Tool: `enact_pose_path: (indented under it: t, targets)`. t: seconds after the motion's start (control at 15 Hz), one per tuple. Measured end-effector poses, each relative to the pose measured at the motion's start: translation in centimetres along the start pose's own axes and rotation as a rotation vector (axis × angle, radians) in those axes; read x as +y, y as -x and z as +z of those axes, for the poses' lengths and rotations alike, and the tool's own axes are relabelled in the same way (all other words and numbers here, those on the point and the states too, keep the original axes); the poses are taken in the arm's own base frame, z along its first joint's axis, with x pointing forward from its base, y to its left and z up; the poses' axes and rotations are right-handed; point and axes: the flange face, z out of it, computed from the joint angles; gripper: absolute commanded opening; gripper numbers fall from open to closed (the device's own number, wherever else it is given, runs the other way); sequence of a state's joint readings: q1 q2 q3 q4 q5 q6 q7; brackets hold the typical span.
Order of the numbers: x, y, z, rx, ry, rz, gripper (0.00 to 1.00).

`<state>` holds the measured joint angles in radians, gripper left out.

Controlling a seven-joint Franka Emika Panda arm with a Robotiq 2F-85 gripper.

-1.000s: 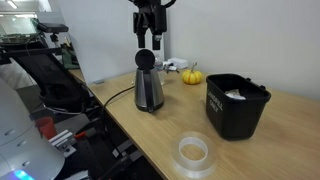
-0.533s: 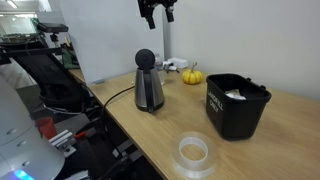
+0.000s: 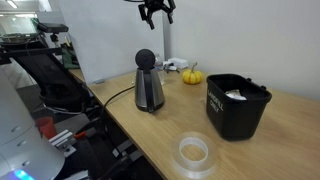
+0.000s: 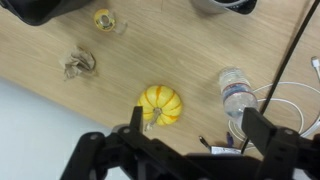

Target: Move the water bottle to the right side of the table

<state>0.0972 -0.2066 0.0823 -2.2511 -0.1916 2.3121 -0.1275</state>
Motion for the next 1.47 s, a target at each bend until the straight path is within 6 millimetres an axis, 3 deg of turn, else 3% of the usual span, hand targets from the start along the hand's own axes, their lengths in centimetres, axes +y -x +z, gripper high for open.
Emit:
enact_pose_path:
  t: [0.67, 0.93, 1.13, 1.47]
  targets:
    - [0.2, -0.4, 0.0, 0.007, -0.003, -0.026, 1.0]
    - [-1.5, -1.8, -0.5, 0.025, -0.003, -0.07, 1.0]
    - [-3.3, -3.8, 0.8, 0.025, -0.018, -0.13, 1.0]
    - [-4.5, -7.1, 4.9, 0.031, -0.05, -0.256, 1.0]
